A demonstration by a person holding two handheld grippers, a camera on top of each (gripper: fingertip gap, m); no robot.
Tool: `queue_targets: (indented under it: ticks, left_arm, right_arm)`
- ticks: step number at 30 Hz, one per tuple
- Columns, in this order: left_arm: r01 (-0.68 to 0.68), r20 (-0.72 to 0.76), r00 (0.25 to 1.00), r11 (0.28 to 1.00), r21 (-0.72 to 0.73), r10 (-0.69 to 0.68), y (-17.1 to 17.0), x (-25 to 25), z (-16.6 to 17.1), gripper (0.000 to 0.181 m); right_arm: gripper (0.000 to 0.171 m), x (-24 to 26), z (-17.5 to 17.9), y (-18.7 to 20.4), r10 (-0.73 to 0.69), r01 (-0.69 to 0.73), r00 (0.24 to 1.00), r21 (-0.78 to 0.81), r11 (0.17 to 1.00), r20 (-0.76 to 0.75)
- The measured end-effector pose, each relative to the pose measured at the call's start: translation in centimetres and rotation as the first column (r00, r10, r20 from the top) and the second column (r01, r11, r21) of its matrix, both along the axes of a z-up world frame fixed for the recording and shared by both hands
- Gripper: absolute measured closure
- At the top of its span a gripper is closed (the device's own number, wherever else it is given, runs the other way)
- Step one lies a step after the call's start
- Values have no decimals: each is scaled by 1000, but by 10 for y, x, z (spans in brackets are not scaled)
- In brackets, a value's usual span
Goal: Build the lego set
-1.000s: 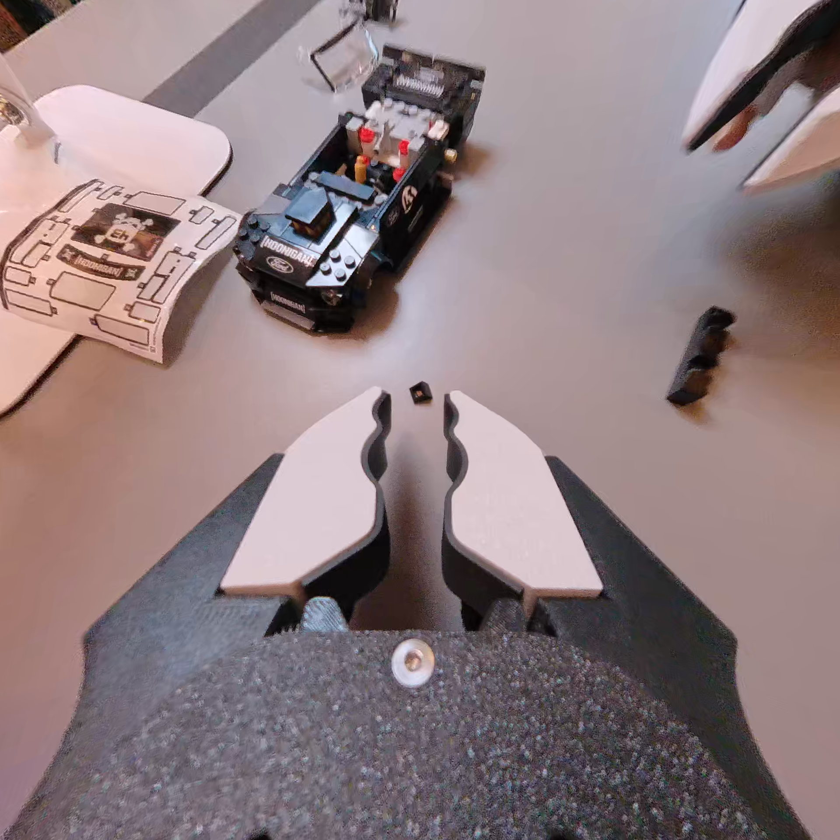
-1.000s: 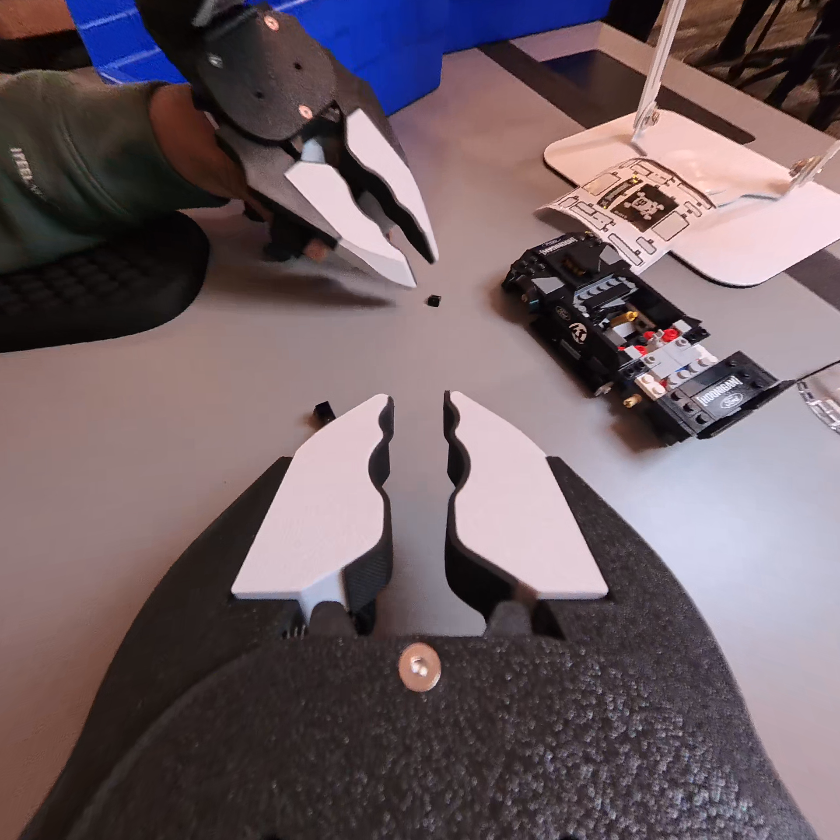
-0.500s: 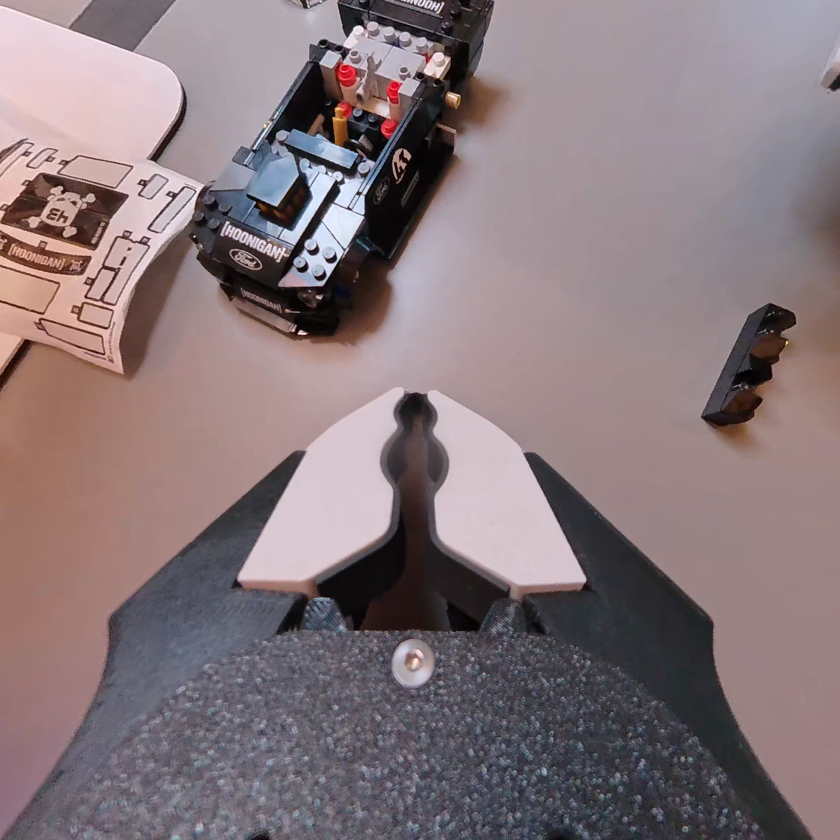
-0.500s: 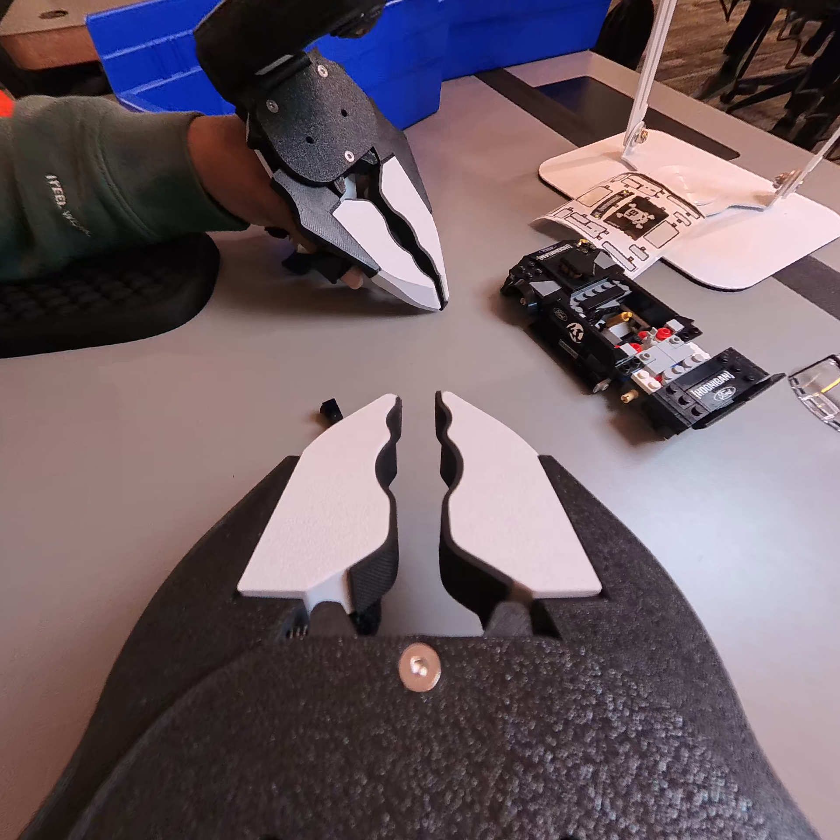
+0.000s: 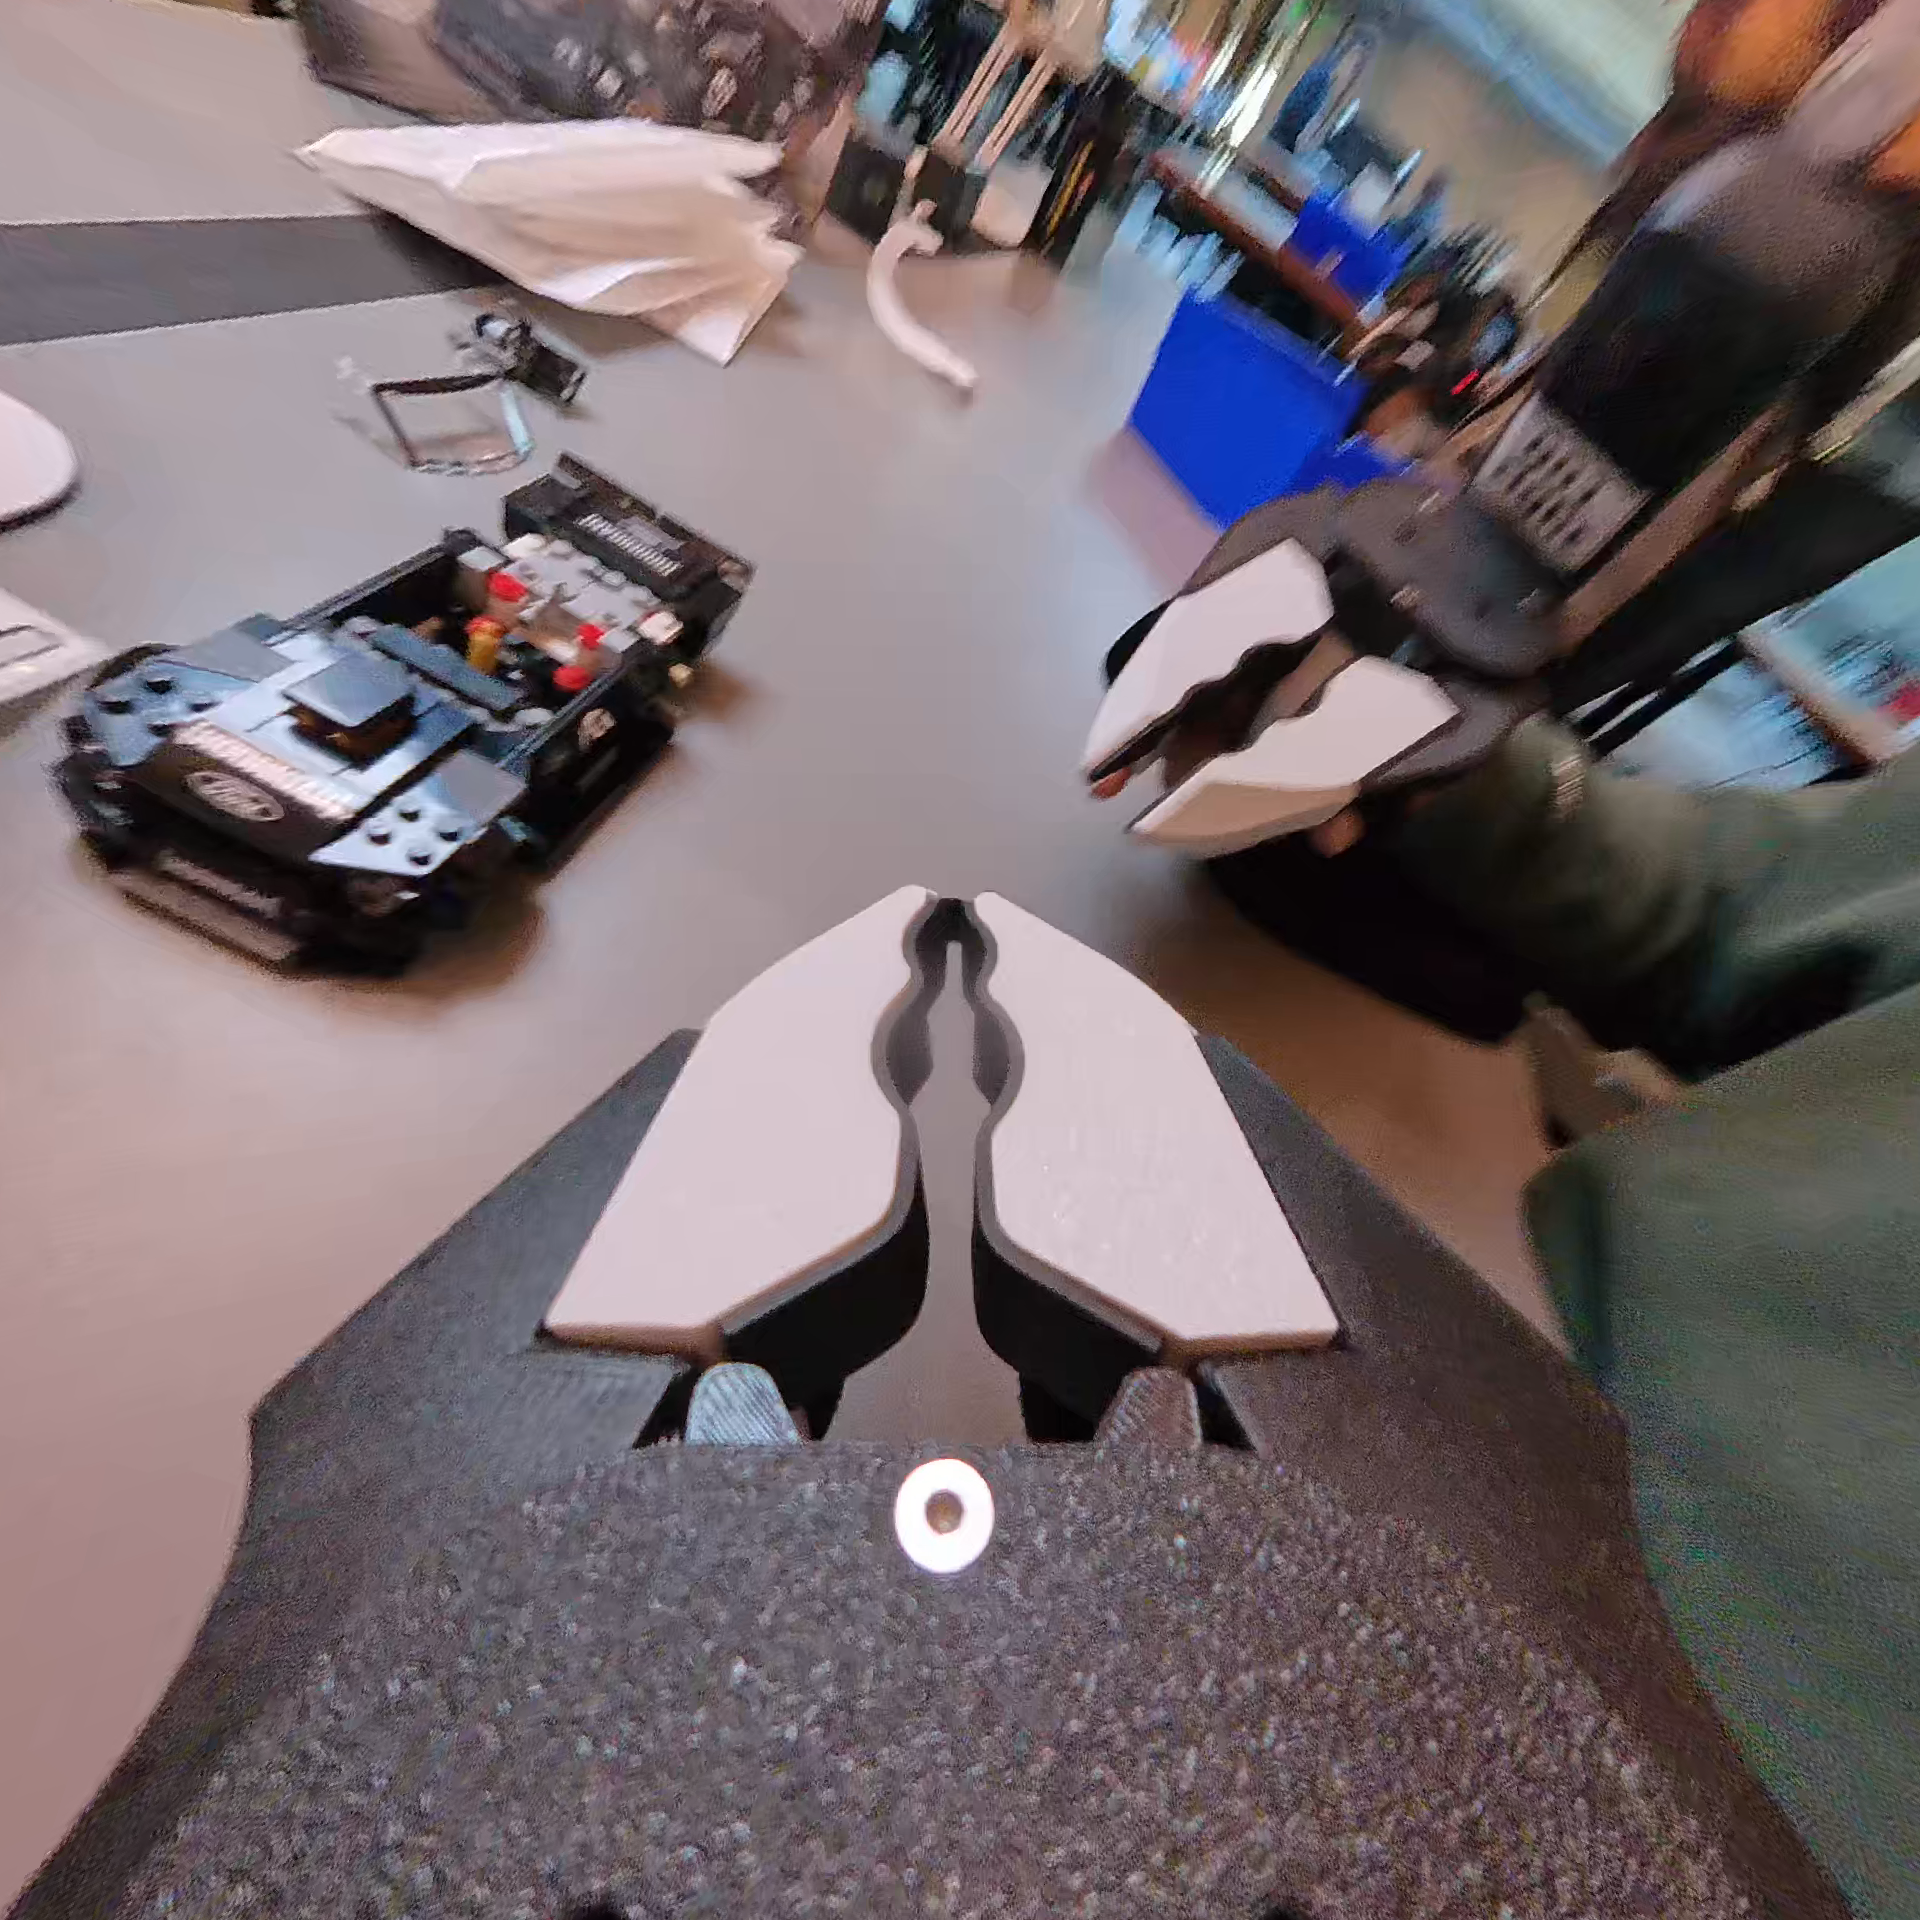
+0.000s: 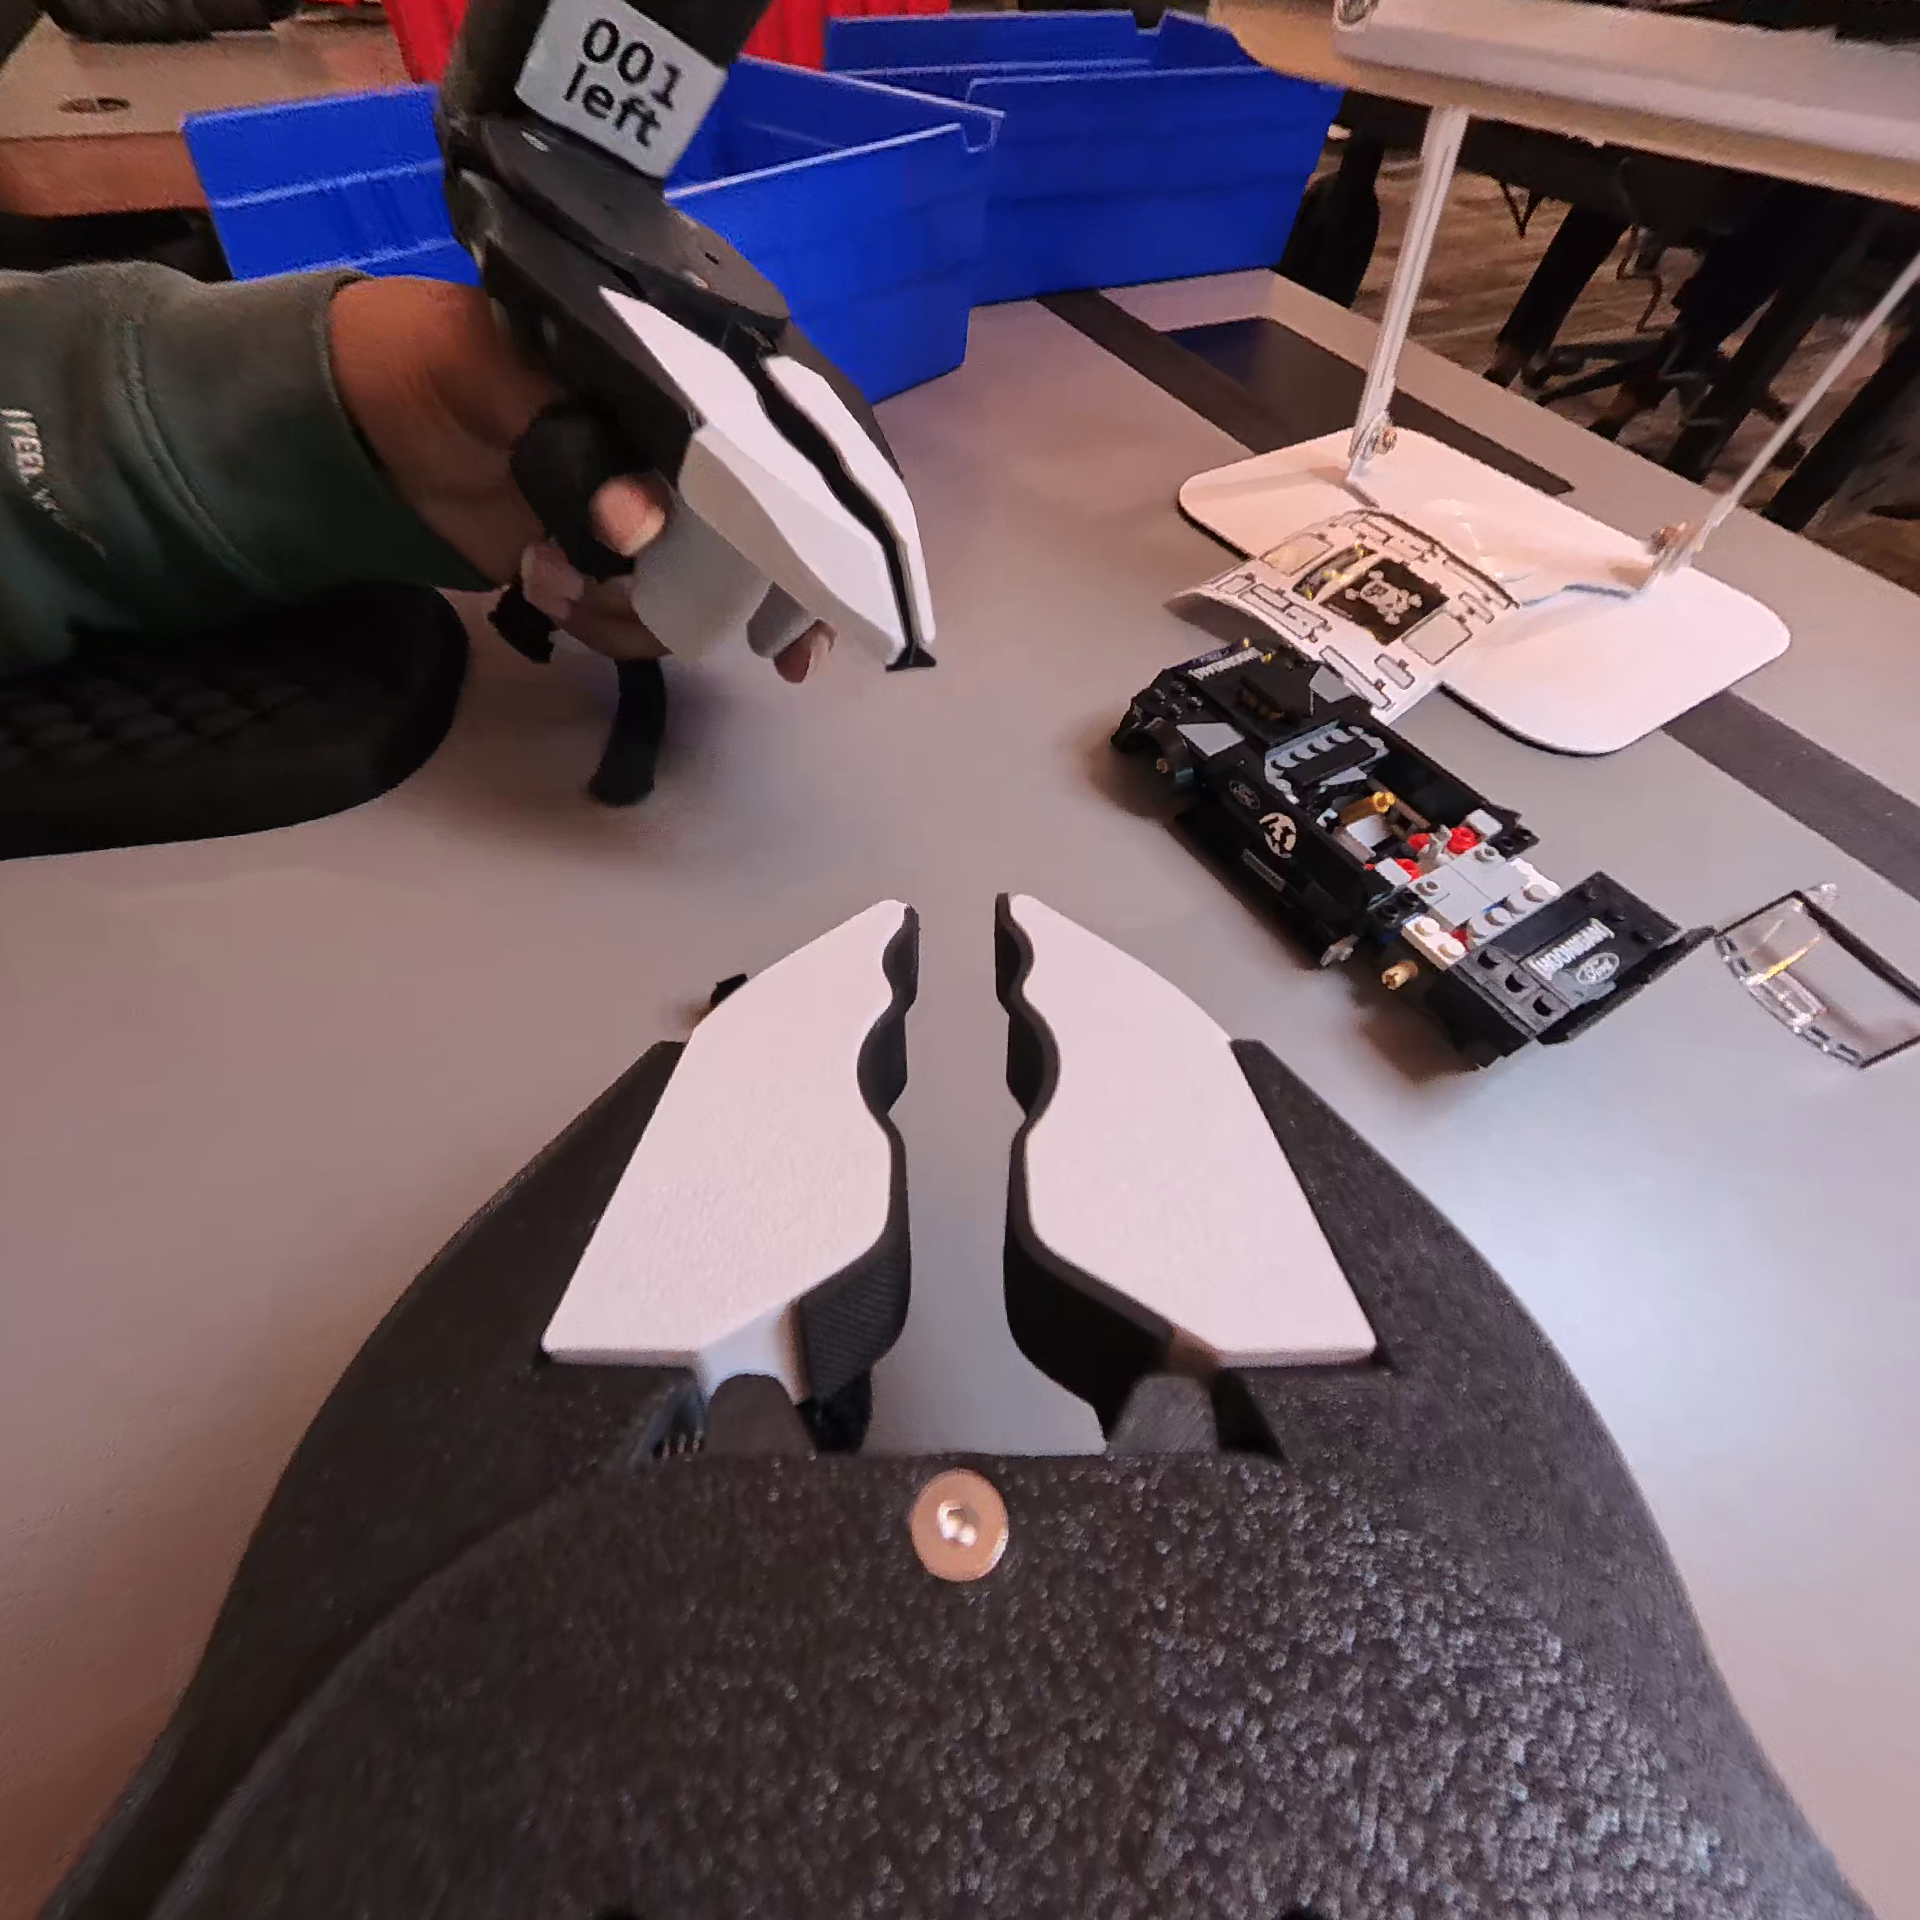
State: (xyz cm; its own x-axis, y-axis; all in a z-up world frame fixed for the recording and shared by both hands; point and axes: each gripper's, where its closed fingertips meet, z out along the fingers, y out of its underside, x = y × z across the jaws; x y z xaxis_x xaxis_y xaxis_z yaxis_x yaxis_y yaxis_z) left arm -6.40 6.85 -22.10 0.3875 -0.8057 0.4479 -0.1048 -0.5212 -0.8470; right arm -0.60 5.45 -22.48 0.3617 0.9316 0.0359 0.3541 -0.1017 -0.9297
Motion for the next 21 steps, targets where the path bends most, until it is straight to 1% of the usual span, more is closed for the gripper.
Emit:
queue_targets:
  ticks: [3,6,8,10,12,13,18,21]
  left_arm:
    - [57,192,980,995,-76,-41,-9,5,21,179]
    - [150,375,923,979,-136,-89,-21,15,44,179]
    - [202,458,883,966,-163,-107,-28,21,54,179]
    - [244,511,851,952,-183,-120,-34,26,60,179]
    - [272,538,833,942,-198,-128,-38,30,62,179]
    - [278,530,837,940,-199,-136,-39,33,60,179]
    - [282,533,835,937,-204,-136,-40,36,59,179]
    - [258,502,855,946,-196,-129,-38,36,55,178]
  right_arm:
    - [154,-10,15,-2,-3,8,999,105,994,-47]
    - [153,-24,39,-9,8,15,997,296,955,-76]
    - [153,-31,51,-14,11,18,998,415,910,-67]
    - [155,-34,56,-18,5,22,998,480,877,-55]
    - [156,-35,56,-20,-1,24,999,508,861,-46]
    - [160,-35,58,-21,1,25,999,519,854,-49]
    - [163,-33,58,-22,-2,25,999,534,845,-43]
    - [163,-32,53,-21,9,10,999,485,874,-38]
